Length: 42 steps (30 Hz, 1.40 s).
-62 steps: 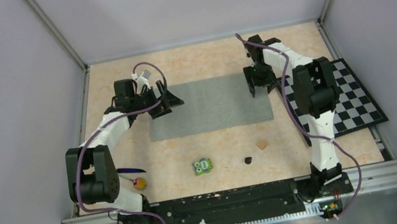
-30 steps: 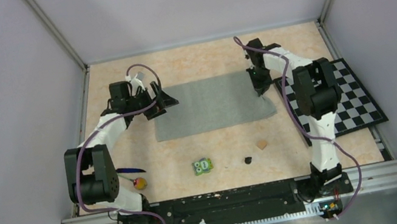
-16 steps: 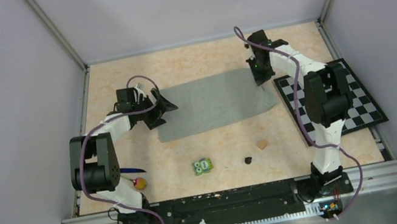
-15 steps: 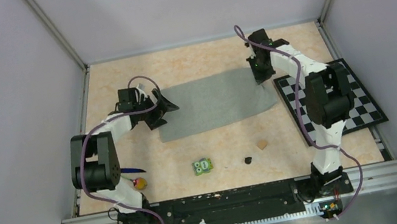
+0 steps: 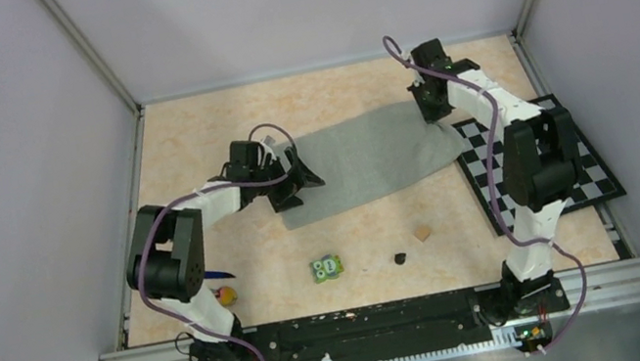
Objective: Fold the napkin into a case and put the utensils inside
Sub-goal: Fold the rectangle-folded napkin at the center of the board.
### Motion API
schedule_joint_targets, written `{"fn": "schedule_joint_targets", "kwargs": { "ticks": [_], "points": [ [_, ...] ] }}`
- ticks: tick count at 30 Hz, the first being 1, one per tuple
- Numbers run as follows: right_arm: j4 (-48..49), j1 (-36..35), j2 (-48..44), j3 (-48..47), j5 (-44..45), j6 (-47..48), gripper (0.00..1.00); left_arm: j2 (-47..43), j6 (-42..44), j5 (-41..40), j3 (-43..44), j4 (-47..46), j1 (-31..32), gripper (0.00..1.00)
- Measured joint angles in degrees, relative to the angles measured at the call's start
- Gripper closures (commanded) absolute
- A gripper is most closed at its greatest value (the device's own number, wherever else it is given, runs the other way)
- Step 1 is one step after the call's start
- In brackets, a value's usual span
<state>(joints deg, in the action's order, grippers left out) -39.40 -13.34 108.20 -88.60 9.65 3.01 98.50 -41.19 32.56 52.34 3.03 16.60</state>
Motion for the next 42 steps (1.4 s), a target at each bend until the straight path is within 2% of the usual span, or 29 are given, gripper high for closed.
{"fn": "schedule_joint_targets", "kwargs": {
  "ticks": [6, 10, 16, 23, 29, 35, 42],
  "points": [
    [-0.09, -3.56, -1.29, 0.37, 1.7, 0.98, 1.0, -4.44, 1.57, 2.8, 1.66, 2.6, -2.91, 0.01],
    [-2.71, -9.6, -0.55, -1.66, 3.06, 0.85, 1.0, -11.56, 3.5, 7.17, 2.14, 4.28, -10.78, 0.01],
    [-6.25, -20.04, 5.86, -11.74, 5.11, -0.94, 1.0, -20.26, 9.55, 7.89, 4.33, 10.03, -20.57, 0.01],
    [-12.66, -31.45, 20.09, -29.11, 5.64, -4.15, 1.0, -25.38, 15.04, 4.83, 4.94, 14.56, -21.14, 0.01],
    [-17.25, -35.89, 28.2, -40.39, 3.85, -6.84, 1.0, -25.55, 16.57, 2.08, 4.17, 15.06, -21.49, 0.01],
    [-17.53, -36.44, 28.48, -41.62, -0.42, -10.1, 1.0, -25.62, 17.33, 0.96, 1.38, 15.04, -22.36, 0.01],
    [-17.57, -36.44, 28.48, -42.05, -0.87, -13.57, 1.0, -24.26, 16.98, 1.9, -0.66, 13.18, -22.95, 0.03]
  ]
}}
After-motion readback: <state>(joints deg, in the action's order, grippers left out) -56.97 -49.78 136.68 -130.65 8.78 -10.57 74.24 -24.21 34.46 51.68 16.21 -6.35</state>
